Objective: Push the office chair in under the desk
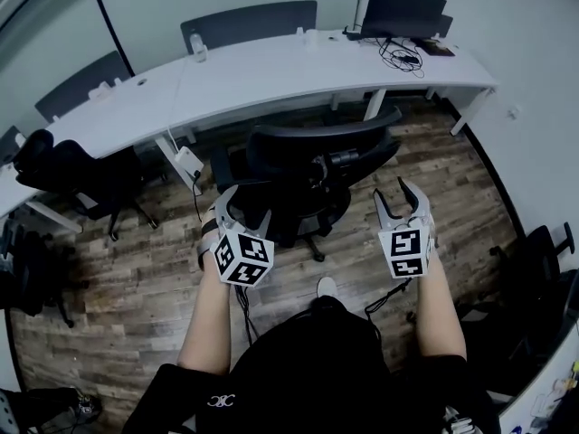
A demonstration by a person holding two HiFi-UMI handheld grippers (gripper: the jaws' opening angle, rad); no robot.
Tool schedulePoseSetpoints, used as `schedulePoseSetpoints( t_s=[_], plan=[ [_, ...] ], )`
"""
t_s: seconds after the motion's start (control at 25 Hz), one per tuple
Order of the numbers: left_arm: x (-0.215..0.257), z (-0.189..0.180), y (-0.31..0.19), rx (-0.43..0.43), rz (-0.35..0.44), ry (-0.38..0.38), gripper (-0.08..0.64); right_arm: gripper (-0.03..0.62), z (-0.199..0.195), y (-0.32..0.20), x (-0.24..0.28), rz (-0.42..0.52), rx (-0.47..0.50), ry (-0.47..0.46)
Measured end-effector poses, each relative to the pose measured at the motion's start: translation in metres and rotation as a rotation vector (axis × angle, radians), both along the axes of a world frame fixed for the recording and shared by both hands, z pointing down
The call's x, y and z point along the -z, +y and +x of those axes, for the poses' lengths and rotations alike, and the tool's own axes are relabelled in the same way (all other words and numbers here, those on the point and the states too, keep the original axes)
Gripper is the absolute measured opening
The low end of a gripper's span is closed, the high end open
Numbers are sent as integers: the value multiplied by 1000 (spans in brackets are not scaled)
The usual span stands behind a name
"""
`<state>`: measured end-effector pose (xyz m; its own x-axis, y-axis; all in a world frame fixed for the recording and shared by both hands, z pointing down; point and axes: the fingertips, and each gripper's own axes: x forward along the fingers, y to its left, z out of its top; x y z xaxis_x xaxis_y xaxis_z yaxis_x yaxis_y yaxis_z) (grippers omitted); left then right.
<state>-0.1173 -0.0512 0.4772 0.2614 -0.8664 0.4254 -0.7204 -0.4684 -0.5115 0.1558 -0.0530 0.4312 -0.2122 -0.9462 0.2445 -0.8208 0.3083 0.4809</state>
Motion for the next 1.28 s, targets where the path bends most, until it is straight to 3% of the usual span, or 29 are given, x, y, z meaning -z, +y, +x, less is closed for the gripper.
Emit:
schedulePoseSetpoints(
  t_s=[0.2, 0.4, 0.8, 1.28],
  plan=[
    [-13, 1, -34, 31, -16, -159, 359, 251, 37, -61, -34, -59, 11, 255],
    [-26, 1, -55, 90, -55, -161, 354, 275, 54, -111, -54, -66, 44, 417],
    [-36, -2, -75, 131, -81, -201, 347, 239, 57, -147, -68, 5, 126, 480],
    [-38, -6, -93, 171, -101, -247, 345, 245, 58, -165, -67, 35, 216, 526]
  ],
)
